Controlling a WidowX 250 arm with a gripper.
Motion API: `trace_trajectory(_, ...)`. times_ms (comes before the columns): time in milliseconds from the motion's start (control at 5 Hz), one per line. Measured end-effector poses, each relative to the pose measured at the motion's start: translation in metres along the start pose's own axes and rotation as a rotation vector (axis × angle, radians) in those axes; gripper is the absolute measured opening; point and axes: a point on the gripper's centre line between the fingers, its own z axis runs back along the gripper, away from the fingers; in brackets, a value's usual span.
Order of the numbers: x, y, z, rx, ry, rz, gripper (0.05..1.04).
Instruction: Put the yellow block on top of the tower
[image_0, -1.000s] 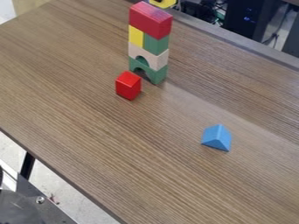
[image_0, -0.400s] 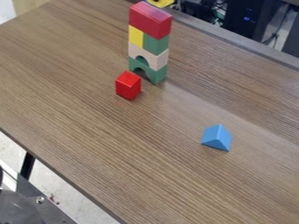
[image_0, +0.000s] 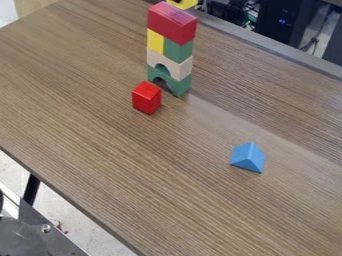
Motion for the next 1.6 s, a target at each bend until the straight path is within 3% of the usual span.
trace_trajectory(600, 0.001, 0.003, -0.009, 0.016, -0.014, -0.006, 0.579)
trace_trajectory(800, 0.002, 0.003, -0.009, 0.018, -0.019, -0.006, 0.659)
trace_trajectory(1000, 0.002, 0.004, -0.009, 0.02, -0.017, -0.006, 0.952)
trace_trajectory(1400, -0.002, 0.002, -0.005, 0.011, 0.008, -0.001, 0.999)
trace_trajectory(1600, -0.006, -0.007, 0.013, -0.042, 0.046, 0.002, 0.999)
